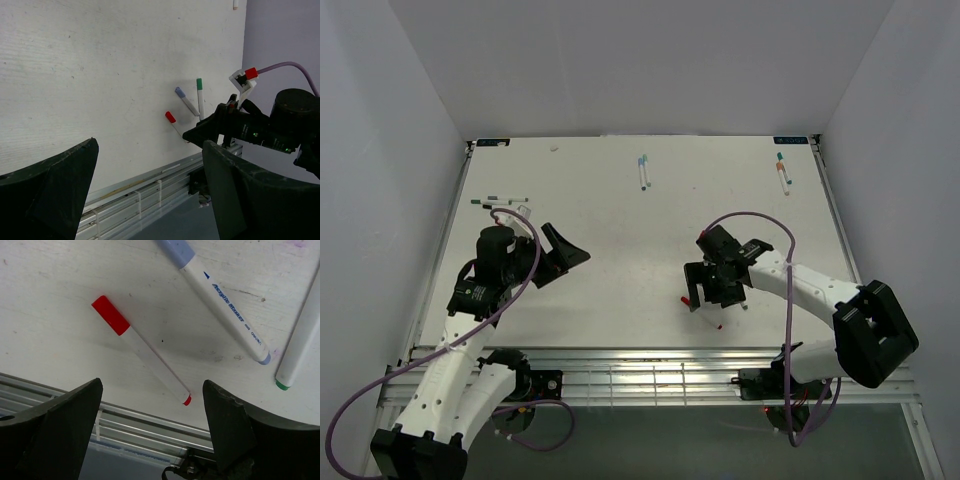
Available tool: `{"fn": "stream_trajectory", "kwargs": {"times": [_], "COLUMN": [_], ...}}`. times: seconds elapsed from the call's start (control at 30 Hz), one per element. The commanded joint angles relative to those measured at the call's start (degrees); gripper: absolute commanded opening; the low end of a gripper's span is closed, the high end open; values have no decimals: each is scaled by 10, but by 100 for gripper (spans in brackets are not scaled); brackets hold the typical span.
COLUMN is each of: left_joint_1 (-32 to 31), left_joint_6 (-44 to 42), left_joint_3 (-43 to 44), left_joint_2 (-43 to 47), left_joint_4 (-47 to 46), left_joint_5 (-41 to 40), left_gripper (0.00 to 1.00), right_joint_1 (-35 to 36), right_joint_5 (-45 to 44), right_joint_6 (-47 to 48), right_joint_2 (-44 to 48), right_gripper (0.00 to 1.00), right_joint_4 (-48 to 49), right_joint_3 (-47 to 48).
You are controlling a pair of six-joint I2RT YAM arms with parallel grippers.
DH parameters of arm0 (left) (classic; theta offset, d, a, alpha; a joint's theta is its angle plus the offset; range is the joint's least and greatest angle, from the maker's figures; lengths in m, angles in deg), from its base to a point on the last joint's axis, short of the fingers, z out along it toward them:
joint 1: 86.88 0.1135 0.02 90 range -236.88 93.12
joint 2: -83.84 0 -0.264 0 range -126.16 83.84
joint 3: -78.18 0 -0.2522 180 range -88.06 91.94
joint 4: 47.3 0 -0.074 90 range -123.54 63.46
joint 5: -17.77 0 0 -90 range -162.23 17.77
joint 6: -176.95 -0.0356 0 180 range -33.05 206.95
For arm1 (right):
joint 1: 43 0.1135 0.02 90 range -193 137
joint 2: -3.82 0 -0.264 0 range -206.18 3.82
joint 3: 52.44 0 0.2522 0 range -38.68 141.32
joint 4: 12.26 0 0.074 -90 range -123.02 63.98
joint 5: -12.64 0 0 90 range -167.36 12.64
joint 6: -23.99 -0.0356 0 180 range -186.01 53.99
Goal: Open the pen caps
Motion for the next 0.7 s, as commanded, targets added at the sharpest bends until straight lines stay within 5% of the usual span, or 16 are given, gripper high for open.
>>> {"fn": "stream_trajectory", "kwargs": {"times": [0.0,0.37,0.67], "left_joint_1": [2,2,2], "left_joint_6": [-7,6,11], "left_joint_3": [-1,-2,-1], "left_joint_2": [7,23,10], "left_joint_4": [-17,-16,4], "left_joint_5": [24,24,16], "left_gripper": [95,94,94], "right_joint_1": [6,60,144], "right_joint_5": [-8,-42,-88], "right_joint_6": [-13,-25,-34], "right_joint_2": [-6,-39,-115], "right_gripper": [86,73,37], "right_joint_4": [34,68,82], "right_joint_3": [-25,-59,-31]}}
